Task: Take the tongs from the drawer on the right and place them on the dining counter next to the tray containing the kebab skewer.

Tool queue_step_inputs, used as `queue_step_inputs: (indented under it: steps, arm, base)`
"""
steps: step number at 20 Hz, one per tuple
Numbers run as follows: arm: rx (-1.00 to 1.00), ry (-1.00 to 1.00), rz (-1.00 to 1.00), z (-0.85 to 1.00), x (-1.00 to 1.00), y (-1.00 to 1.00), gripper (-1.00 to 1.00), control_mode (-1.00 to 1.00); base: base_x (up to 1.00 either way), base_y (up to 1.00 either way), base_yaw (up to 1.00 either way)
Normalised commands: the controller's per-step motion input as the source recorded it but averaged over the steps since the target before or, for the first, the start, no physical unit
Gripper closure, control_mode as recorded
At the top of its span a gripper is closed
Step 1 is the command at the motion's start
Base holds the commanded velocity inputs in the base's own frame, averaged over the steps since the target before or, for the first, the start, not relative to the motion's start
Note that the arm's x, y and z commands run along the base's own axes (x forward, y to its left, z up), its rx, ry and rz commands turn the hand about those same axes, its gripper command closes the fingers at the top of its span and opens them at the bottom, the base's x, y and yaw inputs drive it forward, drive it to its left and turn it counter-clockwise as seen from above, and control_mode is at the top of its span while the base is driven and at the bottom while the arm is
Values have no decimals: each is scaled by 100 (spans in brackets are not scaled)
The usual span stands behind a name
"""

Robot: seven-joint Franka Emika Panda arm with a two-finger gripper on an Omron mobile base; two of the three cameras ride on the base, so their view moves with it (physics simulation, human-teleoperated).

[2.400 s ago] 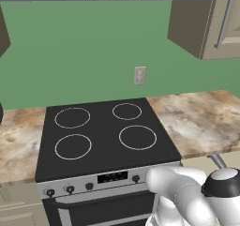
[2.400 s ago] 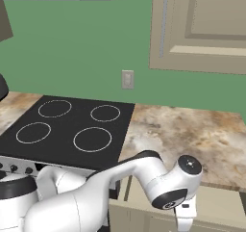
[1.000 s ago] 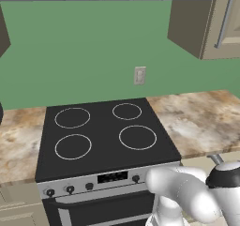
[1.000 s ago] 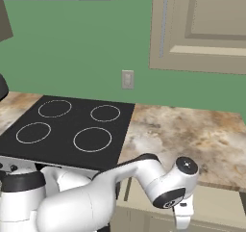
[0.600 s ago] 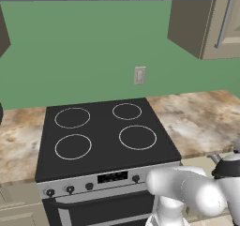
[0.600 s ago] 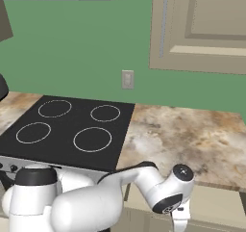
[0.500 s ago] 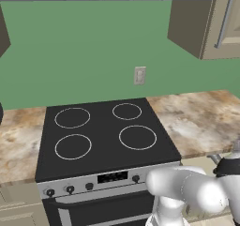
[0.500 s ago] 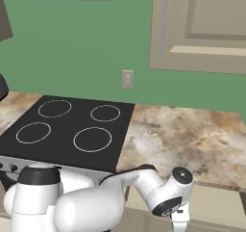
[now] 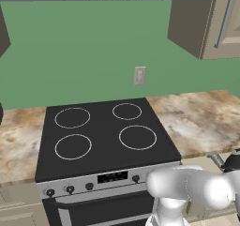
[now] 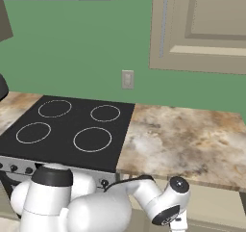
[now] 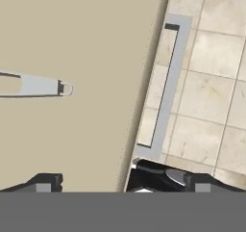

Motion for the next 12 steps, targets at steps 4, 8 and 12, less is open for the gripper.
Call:
queue_step_inputs:
  steps: [4, 8, 12]
  arm:
    - [-16, 8, 0, -37, -54, 4, -100, -100]
    - [-6, 8, 0, -49, -100, -8, -100, -100]
    - [0, 4, 0, -43, -100, -22, -100, -100]
  base:
    - [0, 0, 0]
    - [0, 0, 0]
    - [0, 0, 0]
